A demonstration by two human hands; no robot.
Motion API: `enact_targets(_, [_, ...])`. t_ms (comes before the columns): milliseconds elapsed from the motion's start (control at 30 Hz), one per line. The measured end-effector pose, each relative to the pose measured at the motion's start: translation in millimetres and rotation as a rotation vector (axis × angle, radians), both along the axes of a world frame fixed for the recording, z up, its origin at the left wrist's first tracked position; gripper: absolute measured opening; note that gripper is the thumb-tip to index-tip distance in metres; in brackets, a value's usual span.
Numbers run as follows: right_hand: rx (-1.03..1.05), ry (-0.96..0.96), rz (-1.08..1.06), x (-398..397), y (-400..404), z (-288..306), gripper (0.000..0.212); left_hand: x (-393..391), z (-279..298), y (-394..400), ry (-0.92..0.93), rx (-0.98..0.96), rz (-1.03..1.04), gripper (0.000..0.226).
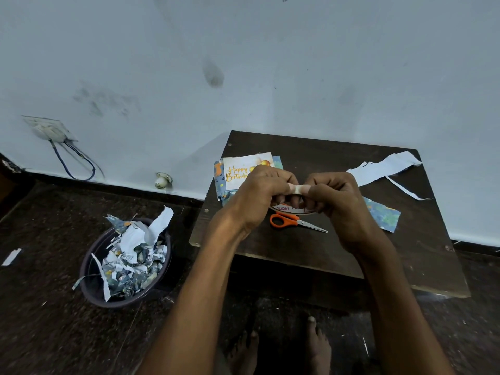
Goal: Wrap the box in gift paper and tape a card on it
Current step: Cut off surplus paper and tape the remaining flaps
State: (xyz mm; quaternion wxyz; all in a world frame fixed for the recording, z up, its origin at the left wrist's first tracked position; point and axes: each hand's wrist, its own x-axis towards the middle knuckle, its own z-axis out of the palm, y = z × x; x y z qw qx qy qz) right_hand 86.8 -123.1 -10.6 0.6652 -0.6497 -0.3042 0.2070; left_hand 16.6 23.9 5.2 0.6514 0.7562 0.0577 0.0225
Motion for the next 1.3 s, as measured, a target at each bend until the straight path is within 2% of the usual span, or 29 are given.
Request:
enact_targets(167, [-0.003,-0.019,0.017,-2.3,-0.5,1.1,0.040,1.7,-3.1,1.2,-0.015,0.036,-0.030,0.033])
enact_targets(467, [-0.033,0.004,-0.006,-1.8,-1.3,-0.2,0.026,1.4,-1.0,0.4,-0.018,0.047,-0.022,0.033])
enact_targets(767, [-0.015,-0.006,0.029,0.4,-2.8,-1.9,0.031,-1.9,4.2,-4.1,-0.022,0.022,0.011,0.035])
enact_targets(867, [-0.019,-0.034,0.042,1.5,-2.5,-2.3,0.033,-2.5,4.8,-4.8,-0.042,0.076,0.018,0.029])
enact_targets(1067, [-0.021,-0.047,0.034,0.9,-0.5,-3.9,0.034,-0.8,1.0,-5.2,-0.069,0.156,0.049,0.034])
enact_targets(1300, [-0.020,-0.071,0.010,2.5,-0.3,-2.6,0.027,-3.3,6.0,-3.0,-0.048,0.021,0.011,0.029])
